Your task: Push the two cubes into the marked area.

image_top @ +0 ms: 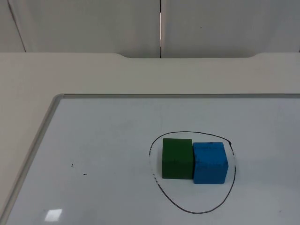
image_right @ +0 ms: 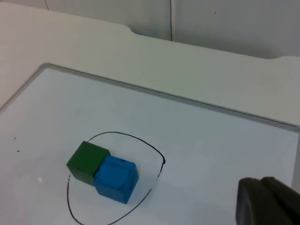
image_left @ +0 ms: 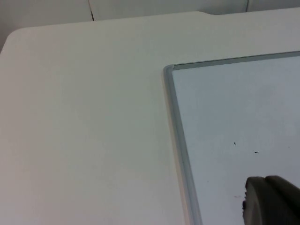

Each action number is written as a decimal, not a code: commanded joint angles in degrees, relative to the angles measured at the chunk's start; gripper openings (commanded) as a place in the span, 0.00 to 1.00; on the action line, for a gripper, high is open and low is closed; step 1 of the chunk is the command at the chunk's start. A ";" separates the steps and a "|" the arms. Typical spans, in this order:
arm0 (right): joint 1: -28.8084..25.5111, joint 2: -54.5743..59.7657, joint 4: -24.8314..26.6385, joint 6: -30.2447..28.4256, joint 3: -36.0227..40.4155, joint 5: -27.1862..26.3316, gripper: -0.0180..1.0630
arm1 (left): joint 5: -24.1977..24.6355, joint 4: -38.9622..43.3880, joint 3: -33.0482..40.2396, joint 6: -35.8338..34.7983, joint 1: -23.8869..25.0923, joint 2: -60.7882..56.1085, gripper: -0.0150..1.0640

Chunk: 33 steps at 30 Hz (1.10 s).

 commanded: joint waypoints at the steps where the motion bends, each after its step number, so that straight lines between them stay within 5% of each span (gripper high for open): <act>1: -0.19 -1.78 -0.16 -0.87 1.21 -0.35 0.02 | -0.33 -0.67 0.17 0.03 -0.37 -0.24 0.01; 10: -0.19 -11.37 1.72 -1.27 4.77 1.43 0.02 | -0.33 -0.67 0.17 0.03 -0.37 -0.24 0.01; 16: -0.19 -18.57 7.84 -10.24 4.77 9.67 0.02 | -0.33 -0.56 0.17 0.03 -0.37 -0.24 0.01; 28: -0.19 -29.32 9.35 -13.63 4.77 17.46 0.02 | -0.33 -0.56 0.17 0.03 -0.37 -0.24 0.01; 33: -0.07 -29.32 12.29 -19.46 5.77 20.19 0.02 | -0.33 -0.56 0.17 0.03 -0.37 -0.24 0.01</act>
